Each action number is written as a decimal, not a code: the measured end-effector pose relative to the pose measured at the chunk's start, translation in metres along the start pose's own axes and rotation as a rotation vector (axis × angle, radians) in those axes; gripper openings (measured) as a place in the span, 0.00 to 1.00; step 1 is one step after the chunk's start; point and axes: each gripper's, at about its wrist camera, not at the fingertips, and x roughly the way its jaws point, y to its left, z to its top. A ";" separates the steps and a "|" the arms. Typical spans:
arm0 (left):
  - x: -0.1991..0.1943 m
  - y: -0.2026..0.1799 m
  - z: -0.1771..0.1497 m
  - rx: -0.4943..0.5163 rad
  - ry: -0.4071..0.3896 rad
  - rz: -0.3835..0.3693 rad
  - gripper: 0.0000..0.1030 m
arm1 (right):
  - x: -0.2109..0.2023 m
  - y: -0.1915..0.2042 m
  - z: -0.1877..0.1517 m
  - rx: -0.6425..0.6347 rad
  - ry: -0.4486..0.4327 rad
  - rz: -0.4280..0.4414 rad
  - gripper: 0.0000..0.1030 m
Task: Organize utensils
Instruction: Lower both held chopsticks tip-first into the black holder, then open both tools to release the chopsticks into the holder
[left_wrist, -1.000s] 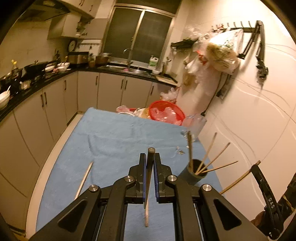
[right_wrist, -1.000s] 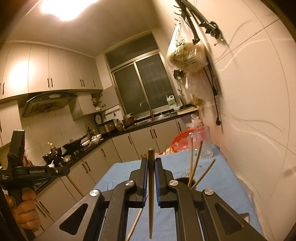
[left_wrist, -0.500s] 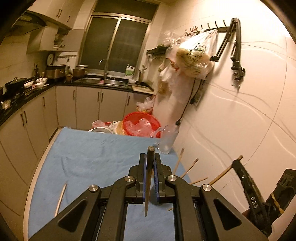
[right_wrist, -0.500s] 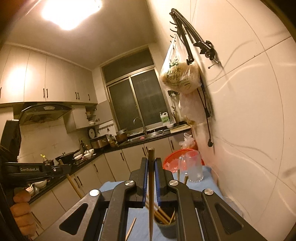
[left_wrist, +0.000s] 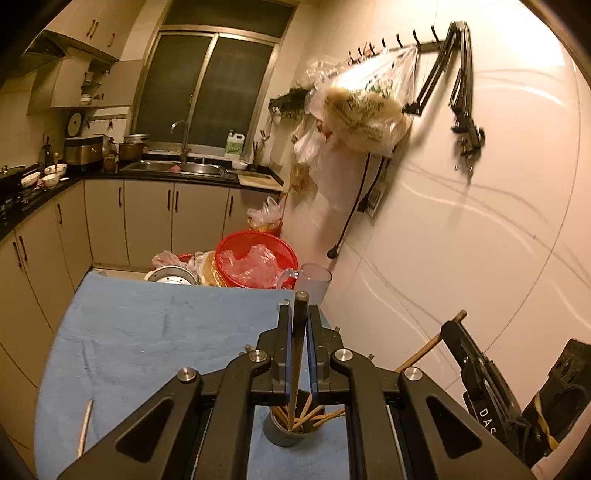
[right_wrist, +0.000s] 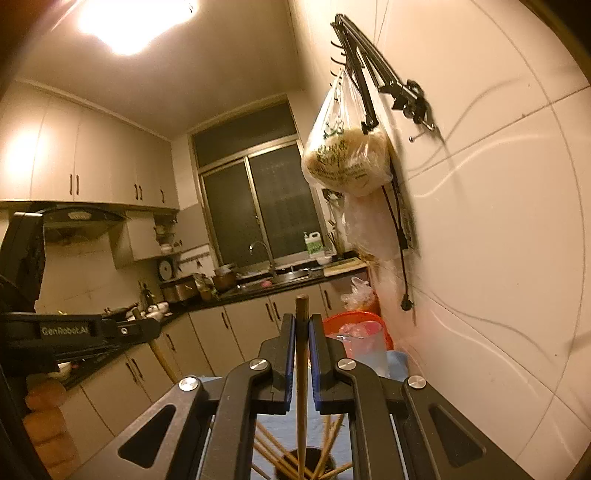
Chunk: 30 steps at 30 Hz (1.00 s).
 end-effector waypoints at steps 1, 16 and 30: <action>0.008 0.000 -0.003 0.003 0.012 0.000 0.07 | 0.005 -0.001 -0.002 -0.002 0.010 -0.003 0.08; 0.065 0.016 -0.041 0.010 0.150 0.033 0.07 | 0.046 -0.009 -0.045 -0.035 0.133 -0.039 0.08; 0.027 0.038 -0.043 -0.028 0.114 0.054 0.10 | 0.018 -0.009 -0.033 0.032 0.125 -0.037 0.14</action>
